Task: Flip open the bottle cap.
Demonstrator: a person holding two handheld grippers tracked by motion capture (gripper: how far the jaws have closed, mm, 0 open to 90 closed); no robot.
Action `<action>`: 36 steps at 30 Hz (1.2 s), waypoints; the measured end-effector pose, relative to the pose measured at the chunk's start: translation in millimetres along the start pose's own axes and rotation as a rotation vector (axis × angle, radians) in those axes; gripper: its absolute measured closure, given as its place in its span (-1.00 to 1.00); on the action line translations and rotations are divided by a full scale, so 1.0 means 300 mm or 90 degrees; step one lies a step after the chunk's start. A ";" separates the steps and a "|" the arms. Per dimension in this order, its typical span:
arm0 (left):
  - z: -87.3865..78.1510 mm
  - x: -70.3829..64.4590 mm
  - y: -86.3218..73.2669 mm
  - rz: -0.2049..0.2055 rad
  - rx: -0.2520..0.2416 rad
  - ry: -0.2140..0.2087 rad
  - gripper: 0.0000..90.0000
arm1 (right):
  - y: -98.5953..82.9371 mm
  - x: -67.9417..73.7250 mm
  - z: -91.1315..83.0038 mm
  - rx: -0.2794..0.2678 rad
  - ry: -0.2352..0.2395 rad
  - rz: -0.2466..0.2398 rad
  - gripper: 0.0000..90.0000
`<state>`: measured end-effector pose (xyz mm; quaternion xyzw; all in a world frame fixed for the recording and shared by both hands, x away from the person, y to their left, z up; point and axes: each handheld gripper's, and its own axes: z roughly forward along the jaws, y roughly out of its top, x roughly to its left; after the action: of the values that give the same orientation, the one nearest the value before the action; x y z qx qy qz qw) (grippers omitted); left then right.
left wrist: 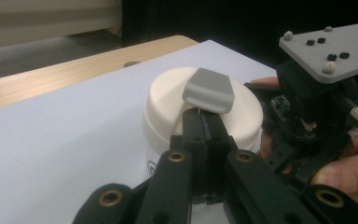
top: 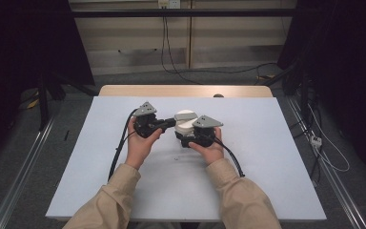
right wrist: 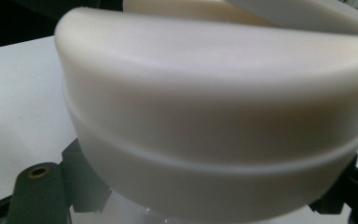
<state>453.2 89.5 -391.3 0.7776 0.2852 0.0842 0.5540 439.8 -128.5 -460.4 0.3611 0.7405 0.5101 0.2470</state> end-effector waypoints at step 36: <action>0.034 -0.017 0.087 0.017 -0.004 -0.005 1.00 | -0.001 0.000 0.001 0.001 0.000 -0.001 -0.59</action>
<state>462.7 72.6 -370.6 0.7796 0.2726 0.0894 0.5567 439.9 -128.5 -460.9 0.3604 0.7411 0.5095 0.2475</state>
